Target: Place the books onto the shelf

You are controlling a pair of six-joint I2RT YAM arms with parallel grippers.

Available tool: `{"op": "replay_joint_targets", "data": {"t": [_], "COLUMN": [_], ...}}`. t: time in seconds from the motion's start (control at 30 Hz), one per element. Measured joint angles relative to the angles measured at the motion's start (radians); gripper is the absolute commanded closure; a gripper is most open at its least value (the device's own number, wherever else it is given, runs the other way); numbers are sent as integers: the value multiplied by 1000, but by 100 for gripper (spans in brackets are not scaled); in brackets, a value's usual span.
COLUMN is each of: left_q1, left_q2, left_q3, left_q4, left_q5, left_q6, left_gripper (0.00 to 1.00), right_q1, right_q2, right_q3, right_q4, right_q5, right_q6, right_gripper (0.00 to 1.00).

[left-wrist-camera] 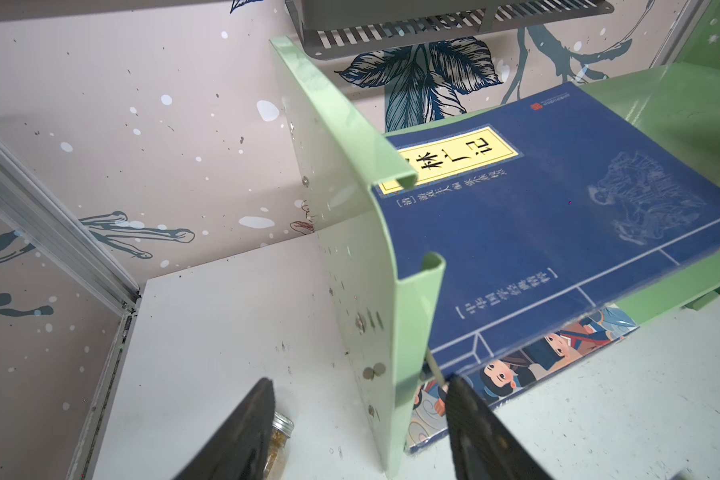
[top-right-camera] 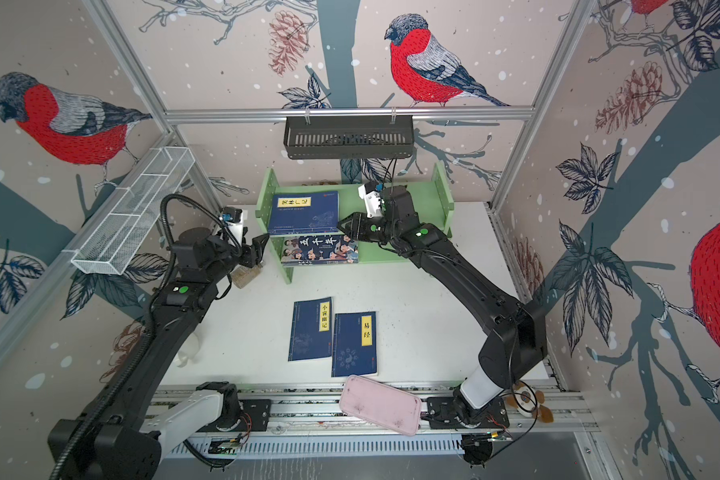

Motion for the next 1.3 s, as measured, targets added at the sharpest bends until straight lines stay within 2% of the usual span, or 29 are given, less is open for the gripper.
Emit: {"op": "replay_joint_targets", "data": {"t": [1.3], "left_q1": [0], "left_q2": [-3], "left_q3": [-7], "left_q4": [4], "left_q5": [-21], "left_q6": [-5], "left_gripper": [37], "right_q1": [-3], "right_q2": [124], "right_q3": [128], "right_q4": [-6], "right_q5": [-32], "right_q6": [-4], "right_gripper": [73]}}
